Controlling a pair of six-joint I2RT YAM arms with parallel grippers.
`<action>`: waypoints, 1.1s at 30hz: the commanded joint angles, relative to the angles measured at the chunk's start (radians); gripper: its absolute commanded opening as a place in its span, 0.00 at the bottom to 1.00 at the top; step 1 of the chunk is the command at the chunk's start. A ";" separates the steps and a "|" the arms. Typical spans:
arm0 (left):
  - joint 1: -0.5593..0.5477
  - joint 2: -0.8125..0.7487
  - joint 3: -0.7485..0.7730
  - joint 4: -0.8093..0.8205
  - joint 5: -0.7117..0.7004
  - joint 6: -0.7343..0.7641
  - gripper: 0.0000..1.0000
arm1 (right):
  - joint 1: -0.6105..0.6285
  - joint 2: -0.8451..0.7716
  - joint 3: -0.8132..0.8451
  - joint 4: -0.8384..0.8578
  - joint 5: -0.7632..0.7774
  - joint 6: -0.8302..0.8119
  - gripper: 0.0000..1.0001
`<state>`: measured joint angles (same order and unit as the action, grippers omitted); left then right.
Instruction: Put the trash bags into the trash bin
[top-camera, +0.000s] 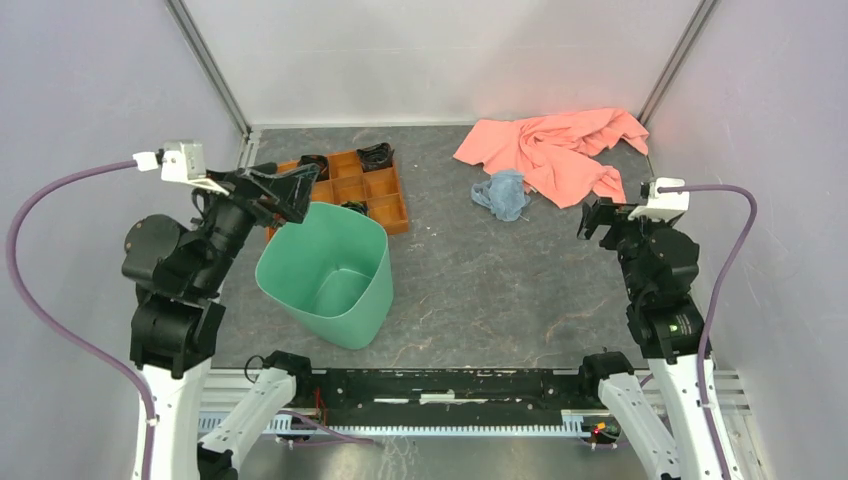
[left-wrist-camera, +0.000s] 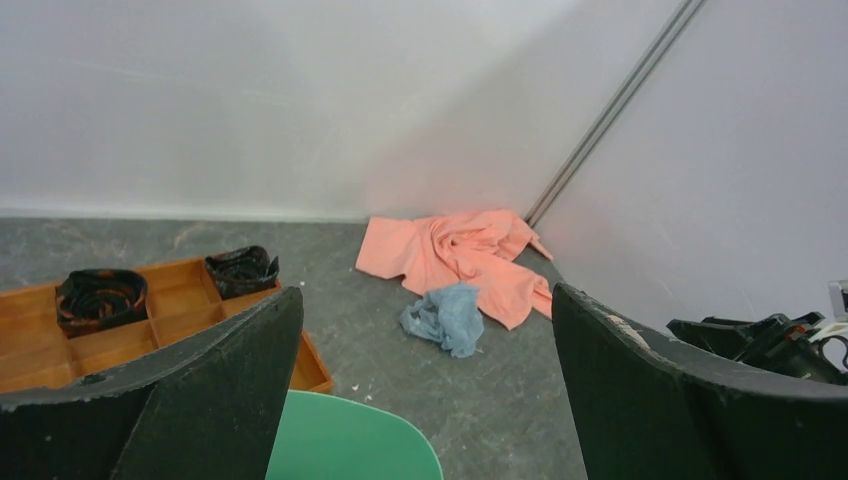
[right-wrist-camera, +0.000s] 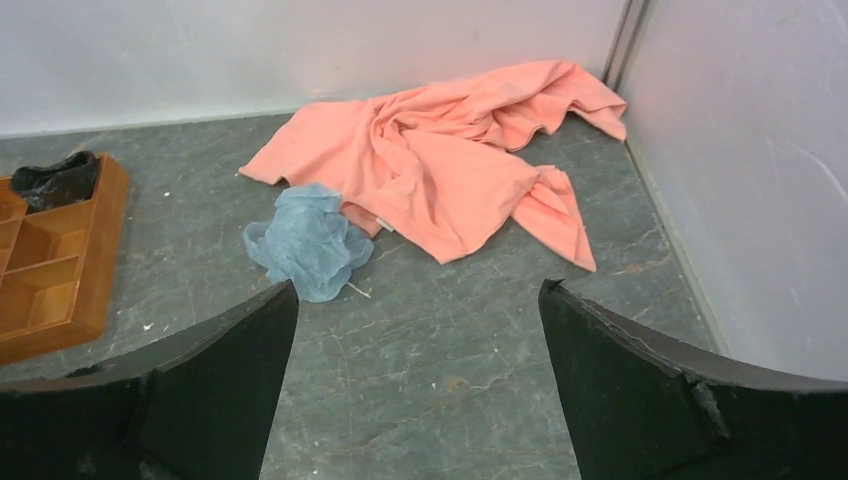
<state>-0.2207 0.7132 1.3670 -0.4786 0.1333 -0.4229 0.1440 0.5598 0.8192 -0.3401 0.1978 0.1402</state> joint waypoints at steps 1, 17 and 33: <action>-0.004 0.038 -0.008 -0.030 -0.008 -0.039 1.00 | -0.018 0.020 0.009 0.020 -0.081 0.037 0.98; -0.064 0.108 -0.128 0.047 0.025 -0.071 1.00 | -0.024 0.180 -0.151 0.224 -0.331 0.019 0.98; -0.624 0.300 -0.112 0.136 -0.365 -0.009 1.00 | -0.019 0.676 -0.148 0.537 -0.440 0.053 0.98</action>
<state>-0.7315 0.9600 1.1748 -0.4095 -0.0761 -0.4595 0.1223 1.1580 0.6243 0.0345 -0.1490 0.1665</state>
